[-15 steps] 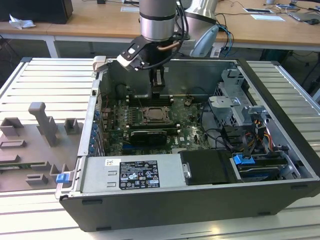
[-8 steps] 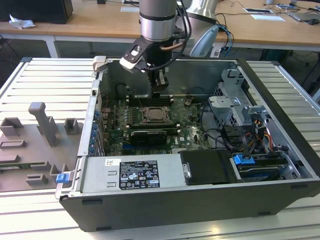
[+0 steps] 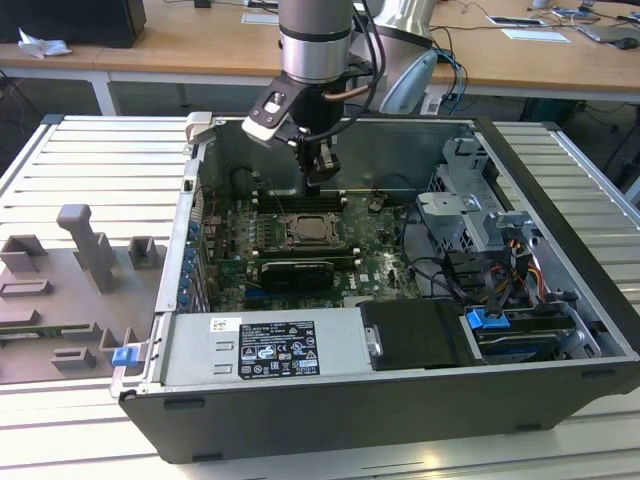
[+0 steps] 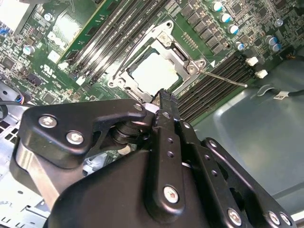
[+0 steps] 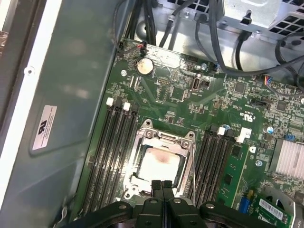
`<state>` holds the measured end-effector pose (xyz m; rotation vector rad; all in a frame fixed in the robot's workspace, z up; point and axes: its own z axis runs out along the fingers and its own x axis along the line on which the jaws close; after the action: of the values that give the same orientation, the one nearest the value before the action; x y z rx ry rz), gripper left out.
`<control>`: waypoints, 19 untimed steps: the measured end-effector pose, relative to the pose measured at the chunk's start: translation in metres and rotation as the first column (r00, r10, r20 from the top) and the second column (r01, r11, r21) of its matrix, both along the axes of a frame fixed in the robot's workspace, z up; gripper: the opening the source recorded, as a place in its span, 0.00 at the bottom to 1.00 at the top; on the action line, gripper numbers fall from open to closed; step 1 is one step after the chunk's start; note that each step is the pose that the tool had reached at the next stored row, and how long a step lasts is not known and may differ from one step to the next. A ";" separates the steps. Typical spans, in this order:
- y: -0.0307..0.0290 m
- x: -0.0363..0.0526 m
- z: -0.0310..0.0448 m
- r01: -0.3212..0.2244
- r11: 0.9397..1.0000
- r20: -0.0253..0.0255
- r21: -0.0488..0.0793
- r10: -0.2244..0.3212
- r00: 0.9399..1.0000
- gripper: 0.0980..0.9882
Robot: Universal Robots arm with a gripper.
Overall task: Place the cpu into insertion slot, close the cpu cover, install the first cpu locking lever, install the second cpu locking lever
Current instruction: 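Install the first cpu locking lever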
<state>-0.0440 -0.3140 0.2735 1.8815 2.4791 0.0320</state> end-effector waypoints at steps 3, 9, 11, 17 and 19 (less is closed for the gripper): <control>0.0000 0.0000 0.0000 -0.009 1.000 0.000 0.000 0.009 1.000 0.01; 0.0000 0.0000 0.0000 -0.020 1.000 0.000 0.000 0.020 1.000 0.01; 0.0000 0.0000 0.0000 -0.022 1.000 0.000 0.000 0.022 1.000 0.01; 0.0000 0.0000 0.0000 -0.028 1.000 0.000 0.000 0.028 1.000 0.01; 0.0000 0.0000 0.0000 -0.029 1.000 0.000 0.000 0.029 1.000 0.01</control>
<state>-0.0440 -0.3140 0.2735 1.8449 2.5068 0.0326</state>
